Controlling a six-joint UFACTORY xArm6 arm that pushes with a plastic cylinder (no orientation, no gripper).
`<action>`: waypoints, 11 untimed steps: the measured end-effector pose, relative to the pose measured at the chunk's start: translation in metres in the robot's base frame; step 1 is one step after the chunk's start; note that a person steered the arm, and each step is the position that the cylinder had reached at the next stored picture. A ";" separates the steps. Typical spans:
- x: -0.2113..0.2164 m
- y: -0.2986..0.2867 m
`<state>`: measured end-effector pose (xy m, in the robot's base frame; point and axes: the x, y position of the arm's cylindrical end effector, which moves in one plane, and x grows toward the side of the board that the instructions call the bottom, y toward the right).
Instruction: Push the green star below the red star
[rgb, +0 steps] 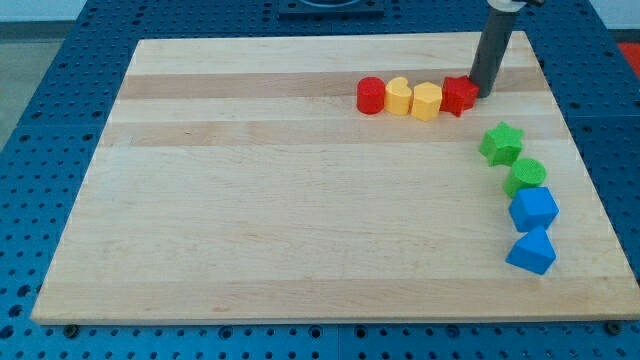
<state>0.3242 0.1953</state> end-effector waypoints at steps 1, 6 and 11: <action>0.006 0.000; 0.057 0.040; 0.122 -0.007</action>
